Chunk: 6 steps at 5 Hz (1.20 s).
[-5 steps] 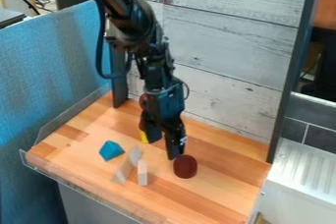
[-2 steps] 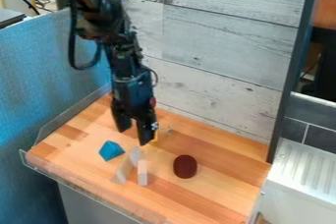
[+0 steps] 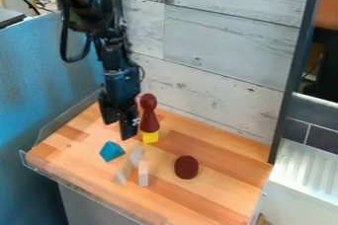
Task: Move the blue triangle on top of the rectangular block
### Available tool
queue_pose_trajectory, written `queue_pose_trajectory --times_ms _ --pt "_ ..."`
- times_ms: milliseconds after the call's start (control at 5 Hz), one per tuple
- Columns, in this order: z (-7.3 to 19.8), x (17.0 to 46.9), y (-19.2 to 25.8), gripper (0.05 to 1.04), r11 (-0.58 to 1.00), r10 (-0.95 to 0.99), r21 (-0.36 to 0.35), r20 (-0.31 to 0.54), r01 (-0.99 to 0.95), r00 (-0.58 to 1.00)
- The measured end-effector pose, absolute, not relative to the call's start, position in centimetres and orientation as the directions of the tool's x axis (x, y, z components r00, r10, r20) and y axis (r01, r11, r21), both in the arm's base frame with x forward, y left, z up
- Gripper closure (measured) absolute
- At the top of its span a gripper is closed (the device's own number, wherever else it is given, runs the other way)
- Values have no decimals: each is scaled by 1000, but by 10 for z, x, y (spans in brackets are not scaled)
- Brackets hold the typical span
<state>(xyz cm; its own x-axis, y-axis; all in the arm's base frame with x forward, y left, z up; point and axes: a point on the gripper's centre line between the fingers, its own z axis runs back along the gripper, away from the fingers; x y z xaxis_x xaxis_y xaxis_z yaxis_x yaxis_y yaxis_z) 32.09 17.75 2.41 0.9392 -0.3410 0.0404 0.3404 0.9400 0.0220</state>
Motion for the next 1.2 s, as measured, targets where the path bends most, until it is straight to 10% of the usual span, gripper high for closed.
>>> queue_pose_trajectory --times_ms 1200 --pt "-24 329 199 83 848 -529 112 99 518 843"
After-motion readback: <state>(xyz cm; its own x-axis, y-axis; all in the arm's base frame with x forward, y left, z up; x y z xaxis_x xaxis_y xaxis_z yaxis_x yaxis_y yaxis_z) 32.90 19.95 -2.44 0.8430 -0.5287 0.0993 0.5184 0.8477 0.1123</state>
